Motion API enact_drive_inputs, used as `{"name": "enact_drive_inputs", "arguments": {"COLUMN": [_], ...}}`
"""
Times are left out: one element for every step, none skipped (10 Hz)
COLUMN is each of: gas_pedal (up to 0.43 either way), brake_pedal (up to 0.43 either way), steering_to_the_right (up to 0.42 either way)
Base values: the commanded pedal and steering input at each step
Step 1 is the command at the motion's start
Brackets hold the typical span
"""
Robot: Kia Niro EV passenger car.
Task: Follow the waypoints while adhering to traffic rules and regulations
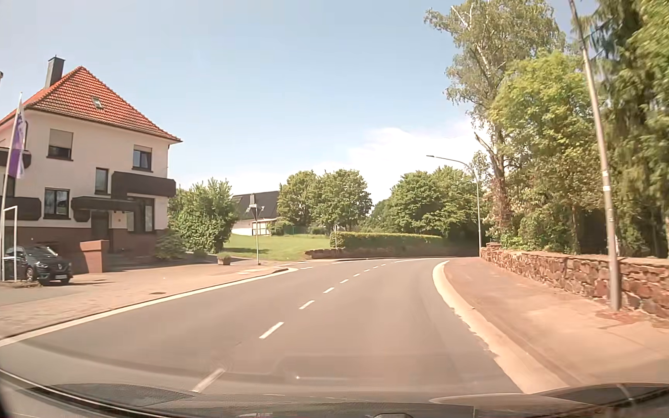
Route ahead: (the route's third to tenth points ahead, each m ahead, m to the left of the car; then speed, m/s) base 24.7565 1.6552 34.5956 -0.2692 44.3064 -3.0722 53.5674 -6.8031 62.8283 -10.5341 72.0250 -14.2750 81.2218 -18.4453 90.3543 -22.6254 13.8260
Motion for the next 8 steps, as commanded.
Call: {"name": "enact_drive_inputs", "arguments": {"gas_pedal": [0.138, 0.138, 0.15, 0.169, 0.169, 0.169, 0.169, 0.169], "brake_pedal": [0.0, 0.0, 0.0, 0.0, 0.0, 0.0, 0.0, 0.0], "steering_to_the_right": [0.03, 0.03, 0.031, 0.03, 0.03, 0.03, 0.03, 0.03]}}
